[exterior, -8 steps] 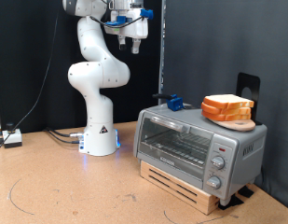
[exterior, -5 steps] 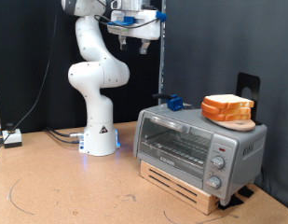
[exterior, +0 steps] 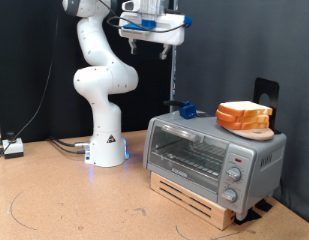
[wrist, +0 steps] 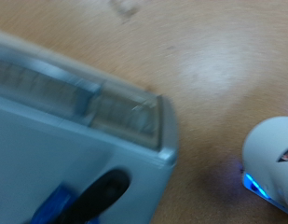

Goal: Make a piece of toast with the oven

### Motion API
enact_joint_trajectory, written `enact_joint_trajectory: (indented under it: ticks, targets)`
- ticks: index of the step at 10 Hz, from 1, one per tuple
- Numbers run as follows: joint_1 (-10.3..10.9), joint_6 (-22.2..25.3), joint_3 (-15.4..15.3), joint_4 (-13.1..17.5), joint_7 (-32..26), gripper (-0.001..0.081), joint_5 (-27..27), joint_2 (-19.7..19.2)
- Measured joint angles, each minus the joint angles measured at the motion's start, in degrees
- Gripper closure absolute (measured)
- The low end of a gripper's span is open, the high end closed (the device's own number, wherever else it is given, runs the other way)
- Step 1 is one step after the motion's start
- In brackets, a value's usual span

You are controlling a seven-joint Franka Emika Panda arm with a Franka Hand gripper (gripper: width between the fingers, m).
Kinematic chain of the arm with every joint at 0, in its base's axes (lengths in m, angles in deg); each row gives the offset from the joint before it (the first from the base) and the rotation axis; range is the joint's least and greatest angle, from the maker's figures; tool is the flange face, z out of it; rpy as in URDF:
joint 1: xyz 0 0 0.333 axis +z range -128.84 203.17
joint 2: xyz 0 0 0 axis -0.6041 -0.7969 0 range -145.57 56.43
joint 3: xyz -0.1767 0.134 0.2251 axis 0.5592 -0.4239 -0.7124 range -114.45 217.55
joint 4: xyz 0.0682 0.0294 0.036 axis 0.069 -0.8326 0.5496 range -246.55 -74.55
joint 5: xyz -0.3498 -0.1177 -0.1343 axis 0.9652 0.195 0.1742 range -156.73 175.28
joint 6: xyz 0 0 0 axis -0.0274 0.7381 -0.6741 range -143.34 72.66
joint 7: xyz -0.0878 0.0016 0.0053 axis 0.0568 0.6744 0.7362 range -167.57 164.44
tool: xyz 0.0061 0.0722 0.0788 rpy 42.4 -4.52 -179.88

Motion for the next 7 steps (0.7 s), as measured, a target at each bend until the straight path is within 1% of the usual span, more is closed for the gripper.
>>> enact_joint_trajectory:
  ticks: [2, 4, 5, 6, 7]
  targets:
    - [4.1, -2.0, 1.2, 0.4, -10.5, 0.0002, -2.8, 1.3]
    - [7.6, -4.9, 3.8, 0.0, -21.6, 0.0002, -3.0, 1.1]
    - [7.2, -4.7, 3.5, 0.0, -19.2, 0.0002, -3.0, 1.1]
    - [7.7, -5.1, 3.6, 0.0, -21.7, 0.0002, -4.3, 1.2]
    - [9.2, -6.2, 4.7, -0.1, -27.5, 0.0002, -6.1, 1.1]
